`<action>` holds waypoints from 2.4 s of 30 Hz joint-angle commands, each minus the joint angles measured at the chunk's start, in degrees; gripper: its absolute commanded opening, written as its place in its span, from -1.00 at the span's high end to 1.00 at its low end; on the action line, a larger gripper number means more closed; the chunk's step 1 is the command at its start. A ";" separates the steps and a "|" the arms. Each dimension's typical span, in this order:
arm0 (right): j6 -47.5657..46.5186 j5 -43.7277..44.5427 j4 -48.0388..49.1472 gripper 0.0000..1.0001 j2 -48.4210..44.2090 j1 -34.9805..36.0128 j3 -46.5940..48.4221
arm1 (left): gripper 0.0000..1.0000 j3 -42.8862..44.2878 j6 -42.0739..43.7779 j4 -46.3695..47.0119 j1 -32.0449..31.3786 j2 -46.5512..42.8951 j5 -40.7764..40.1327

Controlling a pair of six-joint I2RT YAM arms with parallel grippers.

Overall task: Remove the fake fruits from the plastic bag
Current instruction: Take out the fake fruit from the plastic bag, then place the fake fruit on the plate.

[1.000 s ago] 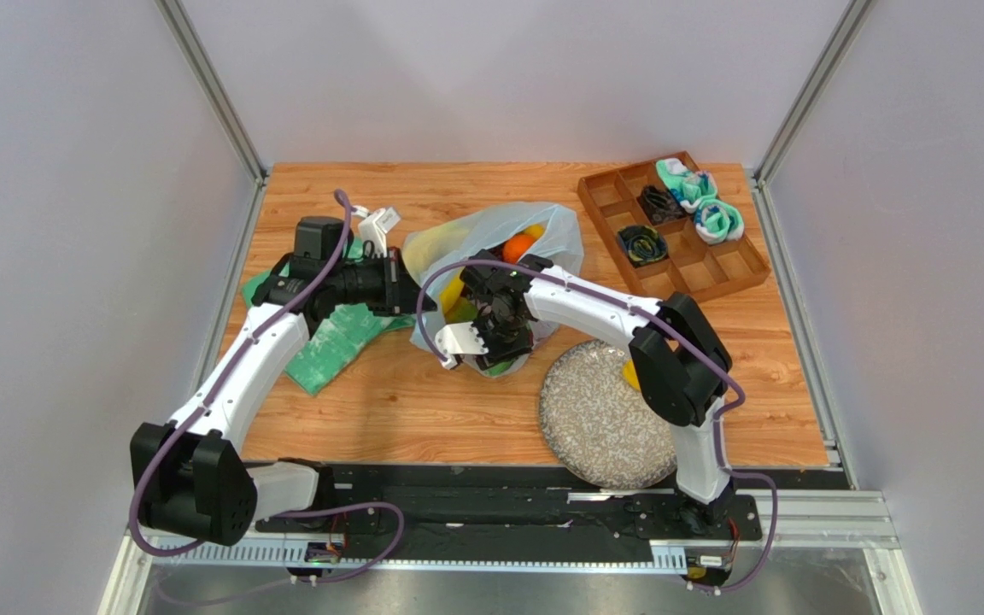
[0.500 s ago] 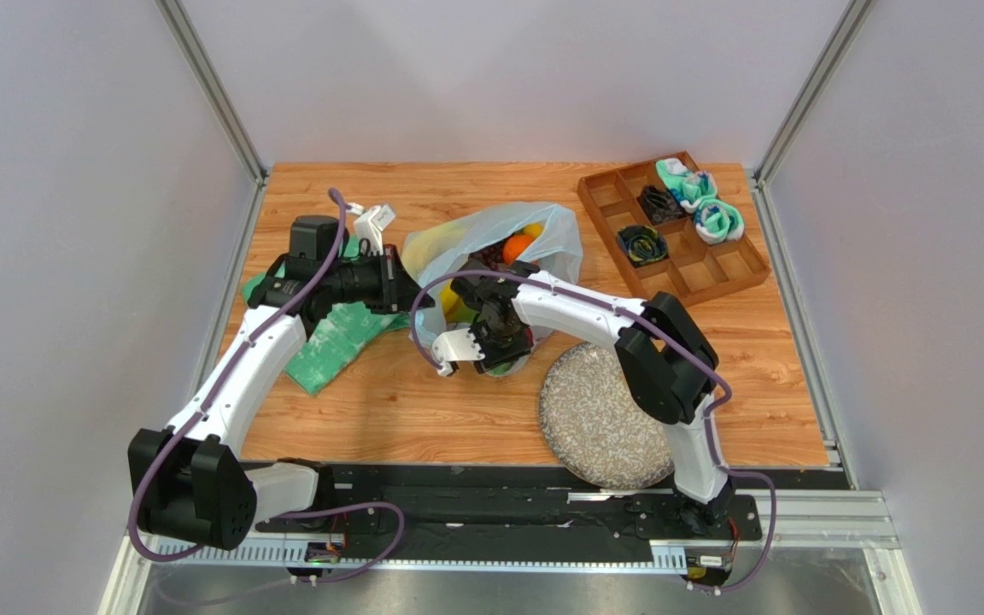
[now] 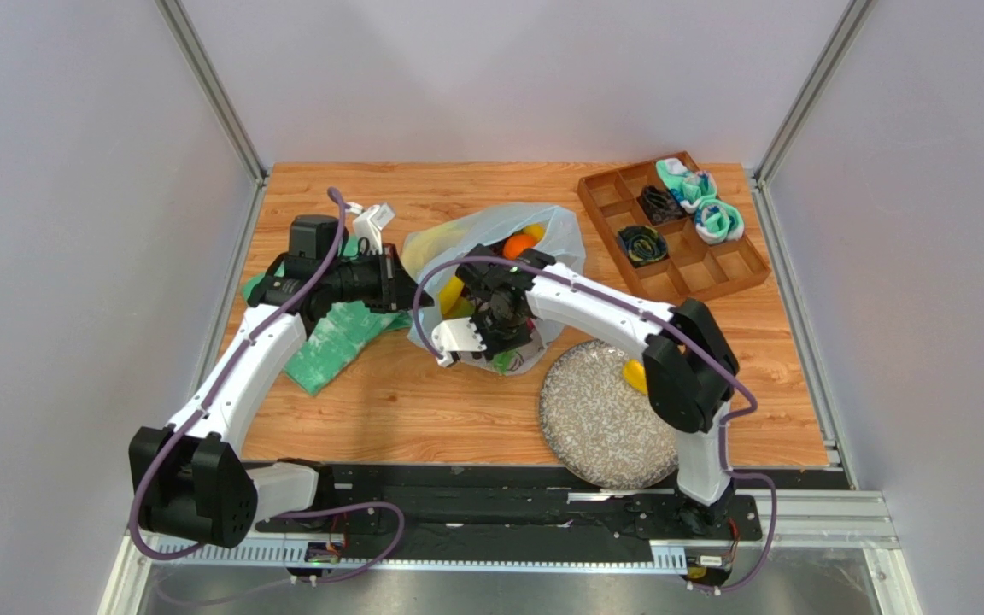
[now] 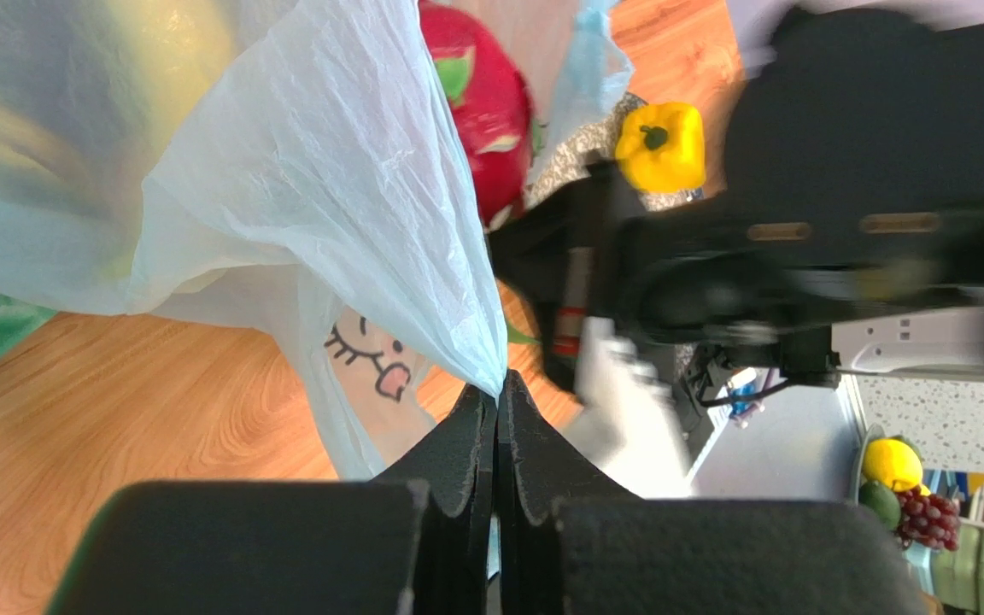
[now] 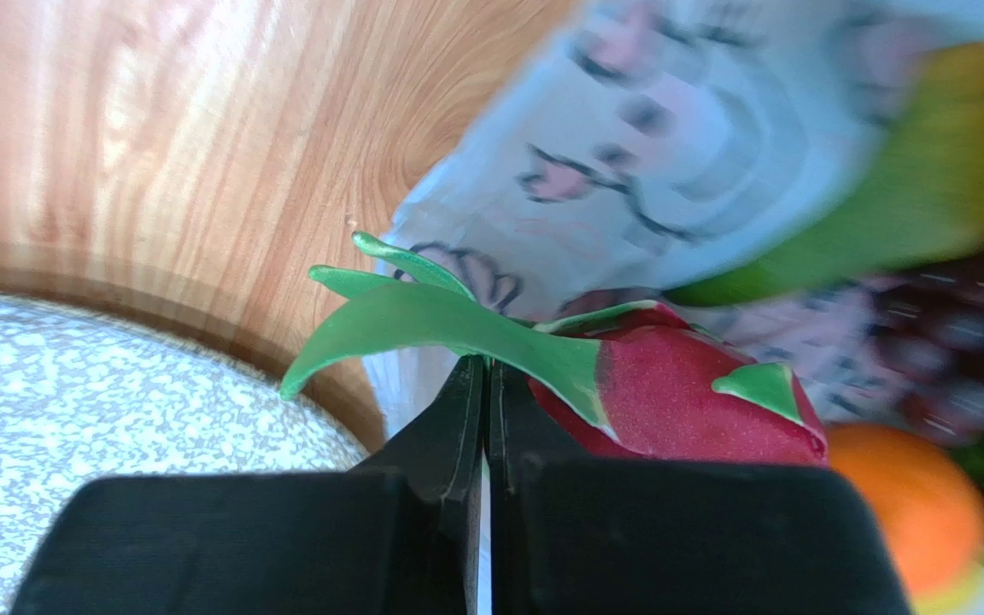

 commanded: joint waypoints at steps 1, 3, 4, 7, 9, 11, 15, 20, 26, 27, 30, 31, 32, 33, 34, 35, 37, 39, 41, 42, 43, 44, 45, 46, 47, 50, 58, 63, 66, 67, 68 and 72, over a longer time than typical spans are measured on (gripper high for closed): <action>-1.96 -6.37 -0.09 1.00 -12.12 -0.28 6.06 | 1.00 3.08 0.91 0.88 0.33 0.73 -0.28; -2.31 -7.78 -0.18 1.00 -14.84 -0.19 6.33 | 1.00 3.35 1.44 0.88 0.33 1.00 -0.63; -2.23 -8.05 -0.18 1.00 -15.55 -0.27 6.41 | 1.00 3.61 1.35 0.88 0.42 1.08 -0.63; -1.00 -8.75 -0.70 1.00 -18.44 -0.28 7.64 | 1.00 3.79 1.44 0.71 0.77 1.00 -0.63; -0.12 -9.45 -1.84 1.00 -20.03 -0.19 9.39 | 1.00 3.61 1.26 0.53 0.77 0.82 -0.63; 1.02 -9.63 -3.77 1.00 -21.97 -0.10 11.06 | 1.00 3.70 0.91 0.27 0.86 0.65 -0.55; 4.27 -8.67 -10.97 1.00 -25.22 -0.01 13.10 | 1.00 4.58 -0.05 0.18 0.86 0.91 -0.28; 8.32 -4.81 -15.72 1.00 -33.99 2.44 6.16 | 1.00 6.68 -1.73 0.01 0.86 1.17 -0.02; 7.80 0.03 -14.51 1.00 -42.71 3.94 -11.82 | 1.00 7.22 -0.41 1.06 0.86 1.44 -1.43; 7.10 0.90 -12.42 1.00 -44.37 3.86 -14.30 | 1.00 7.48 -0.41 1.32 0.86 1.52 -1.34; 6.30 3.54 -7.41 1.00 -45.35 3.86 -23.54 | 1.00 8.44 0.12 0.54 1.03 1.52 -1.60; 6.56 4.51 -6.08 1.00 -45.18 3.77 -25.56 | 1.00 8.79 0.64 -0.60 1.03 1.61 -1.69; 6.48 4.95 -4.94 1.00 -44.92 3.68 -27.23 | 1.00 9.14 1.08 -1.22 1.03 2.05 -1.69; 6.30 5.57 -2.75 1.00 -44.48 3.77 -30.29 | 1.00 9.58 1.52 -1.66 1.03 2.23 -1.60; 6.21 6.96 -1.25 1.00 -43.69 3.77 -31.72 | 1.00 9.76 1.70 -2.36 1.03 2.49 -1.69; 6.13 7.67 0.33 1.00 -43.51 3.59 -33.04 | 1.00 9.94 1.70 -2.54 1.03 2.67 -1.69; 5.34 7.86 4.65 1.00 -42.90 3.33 -35.77 | 1.00 10.03 1.09 -2.72 1.03 2.76 -1.16; 4.81 10.23 5.97 1.00 -41.93 3.33 -36.12 | 1.00 9.77 0.65 -2.54 1.03 2.67 -0.28; 4.37 10.93 6.41 1.00 -40.44 3.33 -35.95 | 1.00 9.33 0.56 -1.93 1.03 2.40 -0.28; 4.28 11.28 6.68 1.00 -39.91 3.24 -35.95 | 1.00 8.45 0.30 -1.58 1.03 2.14 -0.28; 4.19 11.72 6.94 1.00 -39.47 3.24 -35.95 | 1.00 8.01 0.04 -0.88 1.03 1.79 -0.37; 3.93 11.99 7.46 1.00 -38.68 3.15 -35.95 | 1.00 7.57 -0.23 -0.35 1.03 1.61 -0.28; 3.93 12.07 7.73 1.00 -38.24 3.24 -35.86 | 1.00 6.70 -0.67 -0.08 1.03 1.26 -0.28; 3.75 11.99 7.91 1.00 -37.89 3.24 -35.77 | 1.00 6.25 -0.67 0.35 1.03 0.91 -0.11; 3.40 11.99 8.34 1.00 -36.93 3.15 -35.86 | 1.00 5.90 -0.76 0.53 1.03 0.82 -0.11; 3.40 11.90 9.31 1.00 -35.60 3.15 -35.95 | 1.00 5.19 -0.76 0.53 1.03 -0.06 -0.19; 6.38 10.85 13.53 0.78 -32.70 3.33 -36.92 | 1.00 4.49 -0.93 0.97 1.03 -1.37 -0.20; 7.79 6.65 10.11 -0.04 -32.35 3.24 -33.15 | 1.00 3.61 -1.64 2.29 1.03 -1.55 0.24; 8.67 5.92 6.77 -0.08 -31.91 3.33 -26.57 | 1.00 3.52 -1.46 2.47 1.03 -1.90 0.24; 9.46 5.40 6.24 -0.08 -31.82 3.33 -21.41 | 1.00 3.44 -1.55 2.55 1.03 -2.08 0.33; 10.86 5.05 5.72 -0.08 -31.56 3.33 -17.79 | 1.00 3.52 -1.64 2.47 1.03 -1.99 0.51; 16.31 3.38 6.50 -0.08 -27.97 3.07 -2.93 | 1.00 2.82 -2.78 3.87 1.03 -2.08 1.04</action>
